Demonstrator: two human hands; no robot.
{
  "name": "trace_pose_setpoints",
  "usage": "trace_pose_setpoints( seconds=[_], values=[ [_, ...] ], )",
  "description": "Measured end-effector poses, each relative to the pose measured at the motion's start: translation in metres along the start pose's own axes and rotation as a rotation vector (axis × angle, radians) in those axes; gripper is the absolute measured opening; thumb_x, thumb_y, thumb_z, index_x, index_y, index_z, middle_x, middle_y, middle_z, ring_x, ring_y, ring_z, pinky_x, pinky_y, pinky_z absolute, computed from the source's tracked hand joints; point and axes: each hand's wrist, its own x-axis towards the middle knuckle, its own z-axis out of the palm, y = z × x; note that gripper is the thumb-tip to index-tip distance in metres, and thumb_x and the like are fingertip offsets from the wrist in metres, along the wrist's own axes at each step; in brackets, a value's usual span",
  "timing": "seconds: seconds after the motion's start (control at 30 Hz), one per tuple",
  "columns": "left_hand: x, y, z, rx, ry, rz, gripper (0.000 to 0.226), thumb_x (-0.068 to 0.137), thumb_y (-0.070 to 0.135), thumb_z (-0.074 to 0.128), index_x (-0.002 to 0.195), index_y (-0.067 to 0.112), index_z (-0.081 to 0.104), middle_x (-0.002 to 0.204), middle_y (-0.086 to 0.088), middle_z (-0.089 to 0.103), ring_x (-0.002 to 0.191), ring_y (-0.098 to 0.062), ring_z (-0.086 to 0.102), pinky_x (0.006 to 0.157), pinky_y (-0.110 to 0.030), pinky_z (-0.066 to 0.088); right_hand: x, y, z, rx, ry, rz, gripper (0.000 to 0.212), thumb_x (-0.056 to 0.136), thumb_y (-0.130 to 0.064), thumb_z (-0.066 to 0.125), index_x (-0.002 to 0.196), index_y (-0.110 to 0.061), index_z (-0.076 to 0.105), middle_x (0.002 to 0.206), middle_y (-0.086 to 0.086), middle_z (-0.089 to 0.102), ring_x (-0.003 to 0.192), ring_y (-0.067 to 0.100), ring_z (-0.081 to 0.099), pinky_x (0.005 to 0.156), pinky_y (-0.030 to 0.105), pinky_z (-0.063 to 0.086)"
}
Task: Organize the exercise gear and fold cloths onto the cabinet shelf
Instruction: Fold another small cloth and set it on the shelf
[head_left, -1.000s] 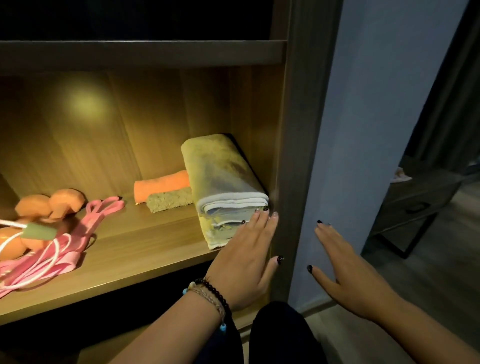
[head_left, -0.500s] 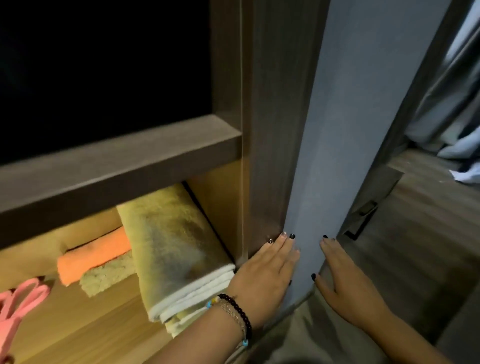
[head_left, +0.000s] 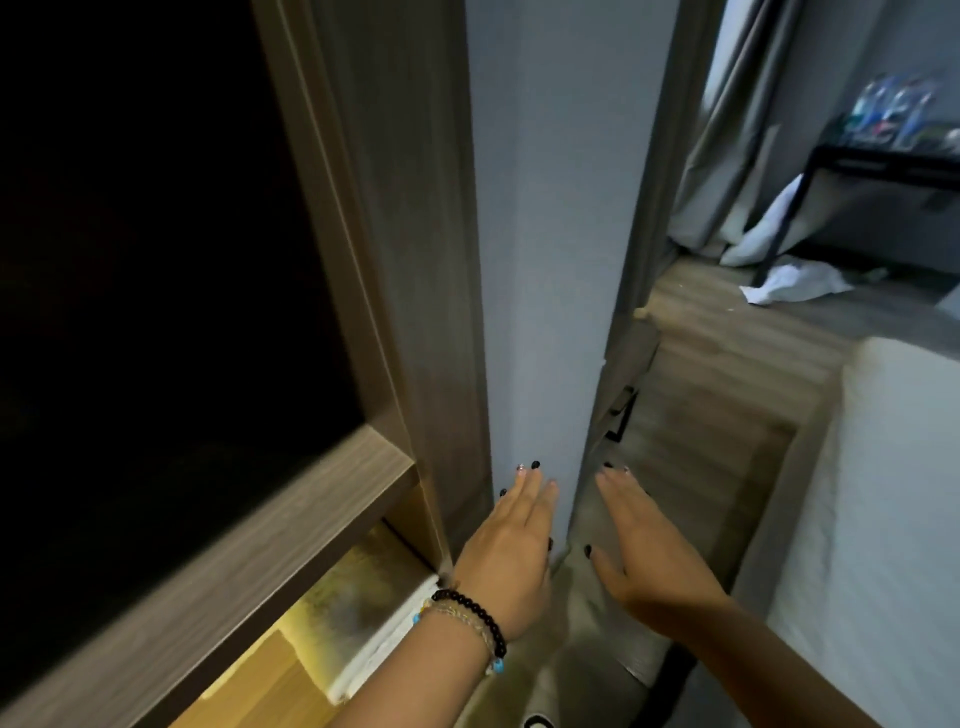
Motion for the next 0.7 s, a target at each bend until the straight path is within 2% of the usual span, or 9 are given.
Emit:
trace_pose_setpoints(
  seconds=[0.07, 0.17, 0.33, 0.47, 0.53, 0.6, 0.63, 0.7],
  values=[
    [0.005, 0.006, 0.002, -0.074, -0.012, -0.04, 0.068, 0.099, 0.016, 0.039, 0.154, 0.017, -0.002, 0.162, 0.0, -0.012, 0.147, -0.01, -0.015, 0.116, -0.022, -0.005, -0.004, 0.0, -0.005, 0.026, 0.028, 0.02, 0.077, 0.096, -0.044, 0.046, 0.153, -0.022, -0.001, 0.161, -0.005, -0.002, 0.145, 0.005, -0.007, 0.117, 0.027, 0.003],
    [0.019, 0.011, 0.004, -0.055, -0.045, -0.034, 0.068, 0.1, 0.023, 0.037, 0.154, 0.016, -0.005, 0.162, -0.001, -0.009, 0.147, -0.012, -0.013, 0.114, -0.024, -0.009, -0.007, 0.007, -0.013, 0.056, 0.085, 0.077, 0.073, 0.096, -0.049, 0.041, 0.153, -0.026, 0.002, 0.161, -0.008, 0.001, 0.138, -0.002, -0.006, 0.114, 0.026, 0.003],
    [0.056, 0.023, 0.002, 0.005, -0.056, 0.076, 0.068, 0.1, 0.024, 0.037, 0.154, 0.015, -0.002, 0.162, -0.003, -0.001, 0.148, -0.015, -0.009, 0.116, -0.026, -0.007, 0.005, 0.04, -0.035, -0.017, 0.119, 0.116, 0.071, 0.097, -0.047, 0.041, 0.153, -0.023, 0.005, 0.161, -0.005, 0.003, 0.146, 0.006, -0.001, 0.118, 0.029, 0.006],
    [0.092, 0.027, 0.002, -0.104, -0.036, 0.037, 0.067, 0.1, 0.018, 0.04, 0.154, 0.018, 0.0, 0.162, -0.002, 0.001, 0.148, -0.013, -0.005, 0.111, -0.02, -0.005, 0.028, 0.068, -0.054, 0.035, 0.104, 0.17, 0.073, 0.096, -0.042, 0.046, 0.153, -0.022, 0.004, 0.161, -0.004, 0.001, 0.145, 0.008, -0.003, 0.116, 0.029, 0.005],
    [0.116, 0.028, 0.007, -0.119, -0.027, 0.025, 0.068, 0.1, 0.019, 0.04, 0.154, 0.019, 0.0, 0.163, 0.0, 0.001, 0.148, -0.011, -0.005, 0.112, -0.02, -0.003, 0.043, 0.084, -0.064, -0.011, 0.135, 0.103, 0.071, 0.095, -0.033, 0.054, 0.151, -0.011, 0.017, 0.159, 0.002, 0.011, 0.146, 0.012, 0.007, 0.115, 0.029, 0.009],
    [0.144, 0.029, 0.013, -0.106, -0.028, 0.022, 0.068, 0.1, 0.021, 0.039, 0.154, 0.019, -0.001, 0.163, 0.001, -0.001, 0.148, -0.01, -0.006, 0.114, -0.02, -0.005, 0.065, 0.108, -0.071, -0.139, 0.15, -0.002, 0.066, 0.087, -0.026, 0.067, 0.14, 0.002, 0.039, 0.152, 0.011, 0.027, 0.141, 0.023, 0.028, 0.111, 0.035, 0.022],
    [0.16, 0.03, 0.017, -0.097, -0.033, 0.027, 0.068, 0.1, 0.021, 0.039, 0.154, 0.019, -0.002, 0.162, 0.001, -0.002, 0.148, -0.01, -0.006, 0.113, -0.018, -0.006, 0.078, 0.12, -0.076, -0.144, 0.119, 0.024, 0.067, 0.087, -0.028, 0.067, 0.14, -0.001, 0.039, 0.153, 0.011, 0.029, 0.14, 0.022, 0.028, 0.111, 0.036, 0.025],
    [0.192, 0.034, 0.027, -0.11, -0.055, 0.023, 0.067, 0.1, 0.02, 0.037, 0.154, 0.018, -0.003, 0.162, 0.001, -0.004, 0.147, -0.008, -0.006, 0.111, -0.015, -0.007, 0.109, 0.146, -0.083, -0.041, 0.052, 0.129, 0.074, 0.091, -0.037, 0.059, 0.15, -0.016, 0.02, 0.159, 0.003, 0.016, 0.146, 0.017, 0.016, 0.117, 0.035, 0.022]
  ],
)
